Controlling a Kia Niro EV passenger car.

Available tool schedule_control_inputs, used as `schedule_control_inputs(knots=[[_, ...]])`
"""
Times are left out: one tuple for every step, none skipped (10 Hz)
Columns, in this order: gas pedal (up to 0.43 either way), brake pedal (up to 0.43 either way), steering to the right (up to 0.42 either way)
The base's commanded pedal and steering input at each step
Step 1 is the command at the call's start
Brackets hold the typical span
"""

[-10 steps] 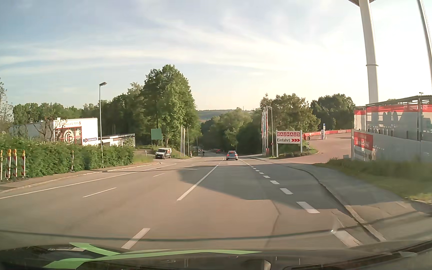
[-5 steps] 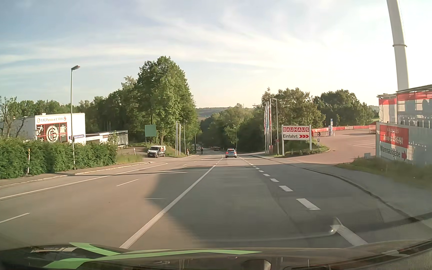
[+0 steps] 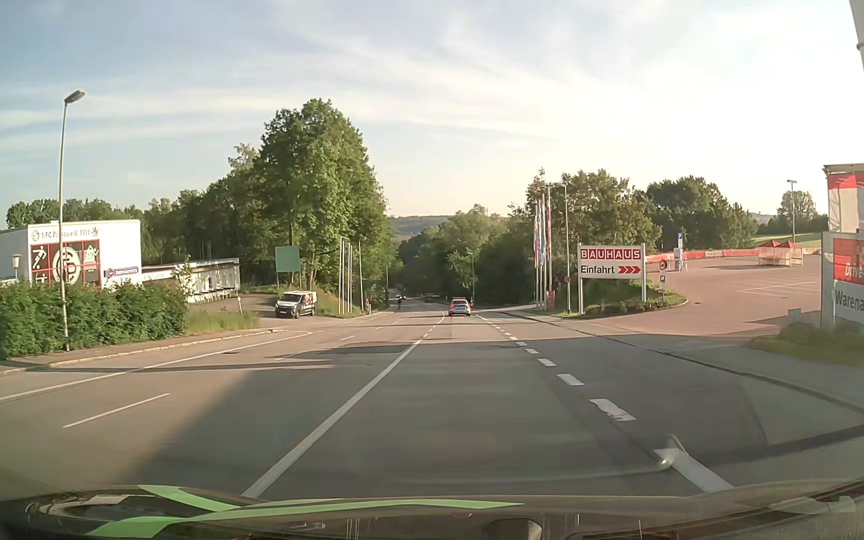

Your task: Follow the waypoints while adhering to traffic rules and regulations

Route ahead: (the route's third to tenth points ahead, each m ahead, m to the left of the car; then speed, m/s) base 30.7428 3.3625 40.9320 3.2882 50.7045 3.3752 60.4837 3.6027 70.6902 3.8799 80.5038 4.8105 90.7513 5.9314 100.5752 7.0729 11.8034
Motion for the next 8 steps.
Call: schedule_control_inputs(knots=[[0.000,0.177,-0.003],[0.000,0.177,-0.003],[0.000,0.177,-0.003],[0.000,0.165,-0.002],[0.000,0.159,-0.003],[0.000,0.140,-0.003],[0.000,0.134,-0.003],[0.000,0.128,-0.002]])
